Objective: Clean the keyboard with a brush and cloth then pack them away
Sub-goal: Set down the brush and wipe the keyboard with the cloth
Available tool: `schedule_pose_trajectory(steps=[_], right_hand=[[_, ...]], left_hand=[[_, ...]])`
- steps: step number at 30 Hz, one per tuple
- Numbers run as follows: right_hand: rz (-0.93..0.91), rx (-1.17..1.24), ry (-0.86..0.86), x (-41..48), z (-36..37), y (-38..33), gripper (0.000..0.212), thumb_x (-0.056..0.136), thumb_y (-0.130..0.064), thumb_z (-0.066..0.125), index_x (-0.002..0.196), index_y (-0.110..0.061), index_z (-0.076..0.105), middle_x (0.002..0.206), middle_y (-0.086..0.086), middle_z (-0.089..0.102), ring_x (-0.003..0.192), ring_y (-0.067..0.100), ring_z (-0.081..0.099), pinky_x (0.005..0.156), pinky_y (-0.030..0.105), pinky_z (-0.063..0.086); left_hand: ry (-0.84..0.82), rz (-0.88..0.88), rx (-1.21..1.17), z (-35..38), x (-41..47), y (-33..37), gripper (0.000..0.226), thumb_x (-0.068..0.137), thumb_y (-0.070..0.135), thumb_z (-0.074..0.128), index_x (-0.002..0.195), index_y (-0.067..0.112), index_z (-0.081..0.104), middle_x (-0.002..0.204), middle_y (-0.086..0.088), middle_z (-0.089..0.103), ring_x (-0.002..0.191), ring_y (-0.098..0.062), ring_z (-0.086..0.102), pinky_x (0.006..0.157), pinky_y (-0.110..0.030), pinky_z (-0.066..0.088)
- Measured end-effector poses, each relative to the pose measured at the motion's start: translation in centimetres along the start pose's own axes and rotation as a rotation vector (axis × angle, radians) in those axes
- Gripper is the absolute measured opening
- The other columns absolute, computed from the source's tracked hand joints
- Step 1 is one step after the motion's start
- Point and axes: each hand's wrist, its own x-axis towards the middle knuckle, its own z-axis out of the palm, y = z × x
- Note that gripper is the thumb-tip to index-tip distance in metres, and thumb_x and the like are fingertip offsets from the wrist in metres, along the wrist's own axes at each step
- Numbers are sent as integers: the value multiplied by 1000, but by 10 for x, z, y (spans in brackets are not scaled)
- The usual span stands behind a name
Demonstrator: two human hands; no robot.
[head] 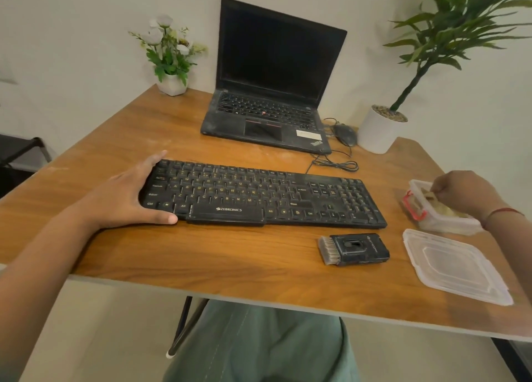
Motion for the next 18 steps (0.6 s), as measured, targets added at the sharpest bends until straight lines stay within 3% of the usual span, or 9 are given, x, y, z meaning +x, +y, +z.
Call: schedule_pose_trajectory(steps=[6,9,12,15,18], right_hand=[[82,365,162,-19,-39,12,8,85,-6,60,85,-9,67,88,12,63,84,26,52,75,30,36],[103,770,201,-26,-52,11,8,88,-5,59,82,-9,62,83,9,58,85,22,50,68,30,39],[98,1142,190,-28,-63,-1,21,89,-2,53,73,-15,54,63,-2,63,75,19,57,78,28,49],[-25,1322,202,-34,-76,-30,22,92,-6,52,72,-17,52,58,-8,63,65,10,60,72,22,54],[-219,1356,209,-47,-94,-71,21,93,-12,56,73,-20,53,60,-10,59,62,8,55,61,18,49]], left_hand=[[17,12,-23,1,1,0,113,31,91,62,126,70,5,154,3,30,135,-23,36,106,-46,33],[30,22,-25,2,1,0,113,28,95,58,126,71,5,153,3,31,135,-23,37,105,-46,33],[25,22,-28,2,1,-1,113,28,96,57,125,72,5,153,2,31,135,-23,37,105,-45,33],[23,28,-25,1,1,0,114,29,96,57,126,71,4,153,3,30,135,-22,36,105,-44,33],[18,27,-5,1,0,0,114,31,94,58,128,68,3,154,5,29,136,-21,35,105,-43,32]])
